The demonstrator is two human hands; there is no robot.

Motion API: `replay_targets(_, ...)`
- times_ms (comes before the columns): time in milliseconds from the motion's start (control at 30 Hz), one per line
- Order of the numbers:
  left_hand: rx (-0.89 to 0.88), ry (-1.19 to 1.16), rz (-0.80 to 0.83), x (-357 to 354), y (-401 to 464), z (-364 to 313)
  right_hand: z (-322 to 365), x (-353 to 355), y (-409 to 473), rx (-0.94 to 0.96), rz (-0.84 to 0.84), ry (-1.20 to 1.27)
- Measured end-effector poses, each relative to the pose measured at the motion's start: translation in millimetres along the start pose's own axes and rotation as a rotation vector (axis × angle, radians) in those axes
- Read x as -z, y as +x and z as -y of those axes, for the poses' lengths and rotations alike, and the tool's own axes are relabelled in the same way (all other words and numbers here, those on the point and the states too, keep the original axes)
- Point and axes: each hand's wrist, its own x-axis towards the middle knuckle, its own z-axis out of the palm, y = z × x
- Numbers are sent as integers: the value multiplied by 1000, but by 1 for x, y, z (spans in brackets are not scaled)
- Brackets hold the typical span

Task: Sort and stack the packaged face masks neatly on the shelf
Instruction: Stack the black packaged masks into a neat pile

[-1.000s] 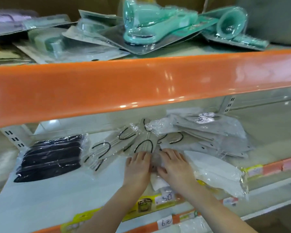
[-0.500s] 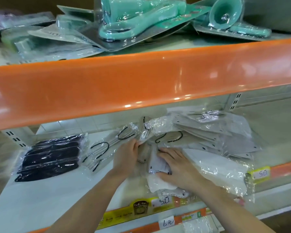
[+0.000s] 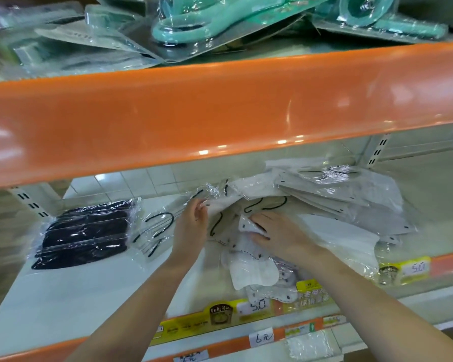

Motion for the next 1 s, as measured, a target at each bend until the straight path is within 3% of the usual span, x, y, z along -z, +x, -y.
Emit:
replay_targets(200, -37, 15, 156, -3, -13, 3, -12, 4, 4, -79, -175, 178)
replay_targets(400, -319, 268, 379, -30, -40, -4, -14, 11, 13, -145, -220, 307)
replay_targets(533, -338, 539, 608, -42, -49, -13, -13, 16, 16, -212, -166, 374)
replay_targets(700, -344, 678, 539, -45, -41, -18, -16, 20, 13, -250, -153, 554)
replay_targets(867, -257, 440, 523, -43, -33, -15, -17, 20, 3, -278, -177, 841)
replay_targets(1000, -46, 93, 539, -43, -26, -30, -12, 22, 2, -309, -177, 978)
